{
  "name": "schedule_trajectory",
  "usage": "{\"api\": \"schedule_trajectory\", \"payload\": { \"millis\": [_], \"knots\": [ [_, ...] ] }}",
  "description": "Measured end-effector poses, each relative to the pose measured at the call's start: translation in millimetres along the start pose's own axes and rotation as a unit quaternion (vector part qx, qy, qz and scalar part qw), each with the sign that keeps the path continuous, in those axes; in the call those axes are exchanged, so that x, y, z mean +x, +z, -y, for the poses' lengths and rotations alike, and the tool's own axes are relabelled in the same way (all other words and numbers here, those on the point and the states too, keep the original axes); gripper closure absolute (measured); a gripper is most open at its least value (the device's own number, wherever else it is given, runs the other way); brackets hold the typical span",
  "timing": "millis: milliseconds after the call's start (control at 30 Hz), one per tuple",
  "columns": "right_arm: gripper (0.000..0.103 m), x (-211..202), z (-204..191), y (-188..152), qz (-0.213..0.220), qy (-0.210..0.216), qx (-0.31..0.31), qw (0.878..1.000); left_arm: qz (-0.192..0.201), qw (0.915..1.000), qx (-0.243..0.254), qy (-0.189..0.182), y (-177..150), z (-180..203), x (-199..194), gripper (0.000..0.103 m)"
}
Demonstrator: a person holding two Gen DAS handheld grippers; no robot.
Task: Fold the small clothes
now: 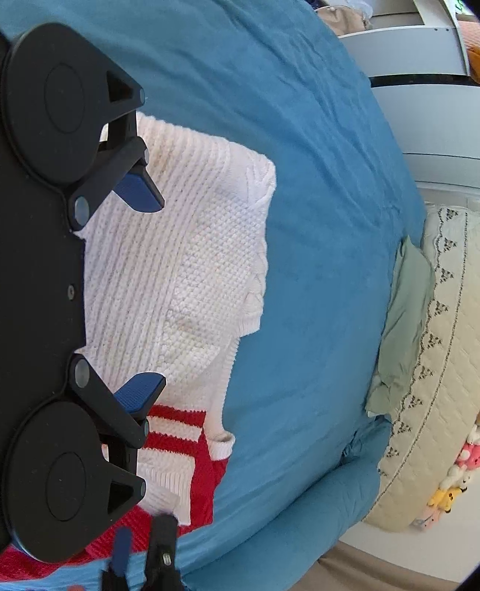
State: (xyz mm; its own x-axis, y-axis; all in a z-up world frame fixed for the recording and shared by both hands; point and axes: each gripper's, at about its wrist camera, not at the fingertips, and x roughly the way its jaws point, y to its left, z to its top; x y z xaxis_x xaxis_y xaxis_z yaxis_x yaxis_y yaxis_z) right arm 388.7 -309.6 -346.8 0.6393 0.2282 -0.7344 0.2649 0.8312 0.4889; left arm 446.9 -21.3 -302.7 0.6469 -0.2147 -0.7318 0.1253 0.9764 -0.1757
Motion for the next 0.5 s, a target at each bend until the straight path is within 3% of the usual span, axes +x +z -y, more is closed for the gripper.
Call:
{"api": "schedule_trajectory", "payload": {
  "millis": [133, 167, 200, 267, 500],
  "knots": [
    [0.000, 27, -24, -10, -0.010, -0.035, -0.002, 0.999, -0.006, 0.9999, -0.008, 0.009, -5, -1, 3, 0.007],
    [0.008, 31, -28, -11, -0.005, -0.042, -0.009, 0.999, -0.010, 0.9999, -0.010, 0.007, -7, -2, 3, 0.007],
    [0.020, 37, -30, -11, -0.004, -0.046, -0.018, 0.999, -0.013, 0.9999, -0.008, 0.004, -7, -3, 5, 0.007],
    [0.070, 45, -28, -9, -0.009, -0.058, -0.021, 0.998, -0.015, 0.9999, 0.000, 0.005, -9, -4, 6, 0.007],
    [0.076, 2, -7, -24, 0.048, -0.053, -0.015, 0.997, -0.027, 0.9995, 0.014, 0.000, -15, -5, 8, 0.007]
  ]
}}
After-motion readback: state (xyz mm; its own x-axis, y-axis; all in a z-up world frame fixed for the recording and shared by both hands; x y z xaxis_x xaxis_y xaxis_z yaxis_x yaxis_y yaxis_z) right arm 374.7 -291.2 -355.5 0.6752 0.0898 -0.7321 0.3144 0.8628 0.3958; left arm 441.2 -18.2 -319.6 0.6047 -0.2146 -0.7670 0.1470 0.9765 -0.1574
